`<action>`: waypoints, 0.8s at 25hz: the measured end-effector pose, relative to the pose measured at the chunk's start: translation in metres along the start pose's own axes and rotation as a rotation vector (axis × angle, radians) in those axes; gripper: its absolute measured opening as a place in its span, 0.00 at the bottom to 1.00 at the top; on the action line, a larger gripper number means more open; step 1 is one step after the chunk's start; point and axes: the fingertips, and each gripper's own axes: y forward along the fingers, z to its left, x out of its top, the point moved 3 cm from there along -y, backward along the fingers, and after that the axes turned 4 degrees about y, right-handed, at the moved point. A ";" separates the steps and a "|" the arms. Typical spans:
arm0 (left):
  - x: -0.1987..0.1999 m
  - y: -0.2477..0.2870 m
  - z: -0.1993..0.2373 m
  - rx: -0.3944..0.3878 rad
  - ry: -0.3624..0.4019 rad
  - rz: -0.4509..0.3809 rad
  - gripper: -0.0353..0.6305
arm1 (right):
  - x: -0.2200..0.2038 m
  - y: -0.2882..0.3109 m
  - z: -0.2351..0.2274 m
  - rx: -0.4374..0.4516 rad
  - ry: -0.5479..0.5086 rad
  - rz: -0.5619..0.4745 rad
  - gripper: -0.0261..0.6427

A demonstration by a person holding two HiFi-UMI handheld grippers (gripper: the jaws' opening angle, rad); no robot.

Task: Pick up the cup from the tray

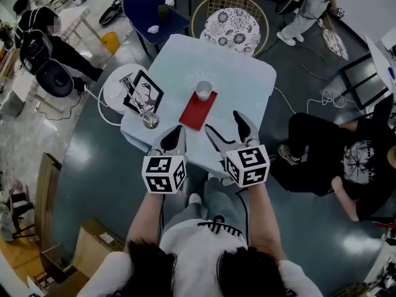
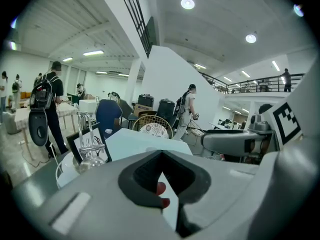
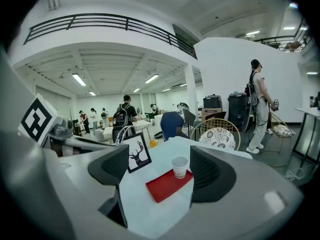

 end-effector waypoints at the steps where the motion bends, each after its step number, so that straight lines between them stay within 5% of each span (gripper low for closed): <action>1: 0.002 0.007 0.003 0.004 -0.017 -0.001 0.06 | 0.000 0.006 -0.002 0.009 -0.011 0.006 0.62; 5: 0.007 0.033 0.010 0.027 -0.103 -0.007 0.06 | -0.005 0.037 -0.012 0.069 -0.051 0.045 0.63; 20: -0.026 0.127 0.049 0.130 -0.059 0.095 0.06 | -0.039 0.146 -0.061 0.097 -0.079 0.101 0.68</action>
